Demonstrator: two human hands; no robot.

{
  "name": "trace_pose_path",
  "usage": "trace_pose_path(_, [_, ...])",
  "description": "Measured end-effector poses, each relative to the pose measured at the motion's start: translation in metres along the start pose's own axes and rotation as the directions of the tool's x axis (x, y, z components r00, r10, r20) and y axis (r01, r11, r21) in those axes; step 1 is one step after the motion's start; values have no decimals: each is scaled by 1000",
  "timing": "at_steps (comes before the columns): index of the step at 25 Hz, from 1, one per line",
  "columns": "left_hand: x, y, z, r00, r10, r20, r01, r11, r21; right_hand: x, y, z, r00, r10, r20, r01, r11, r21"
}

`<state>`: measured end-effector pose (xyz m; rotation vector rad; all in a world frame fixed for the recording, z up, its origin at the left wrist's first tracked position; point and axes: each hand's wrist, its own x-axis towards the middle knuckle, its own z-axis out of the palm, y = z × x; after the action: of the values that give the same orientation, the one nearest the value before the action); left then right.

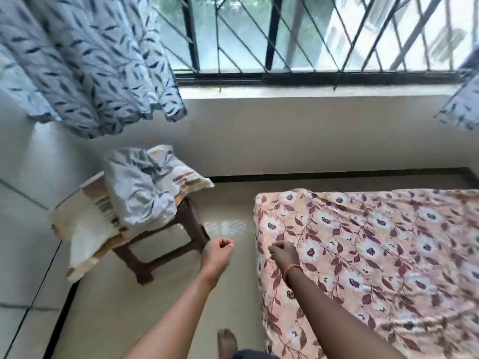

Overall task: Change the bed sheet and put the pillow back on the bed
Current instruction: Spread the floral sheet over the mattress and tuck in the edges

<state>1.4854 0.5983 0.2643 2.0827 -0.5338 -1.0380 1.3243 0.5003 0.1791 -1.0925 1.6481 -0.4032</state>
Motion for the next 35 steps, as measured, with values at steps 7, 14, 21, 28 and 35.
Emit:
trace_pose_path(7, [149, 137, 54, 943, 124, 308, -150, 987, 61, 74, -122, -15, 980, 95, -176, -47, 966, 255])
trace_pose_path(14, [286, 238, 129, 809, 100, 579, -250, 951, 184, 184, -194, -36, 896, 325, -302, -178, 887, 426])
trace_pose_path(21, [369, 343, 195, 715, 88, 694, -419, 848, 324, 283, -247, -66, 838, 399, -373, -229, 876, 424])
trace_pose_path(28, [454, 354, 295, 692, 33, 721, -533, 697, 480, 398, -209, -93, 794, 508, -332, -373, 840, 393])
trace_pose_path(35, [574, 232, 473, 567, -218, 795, -681, 418, 601, 547, -114, -100, 853, 215, -476, -412, 837, -360])
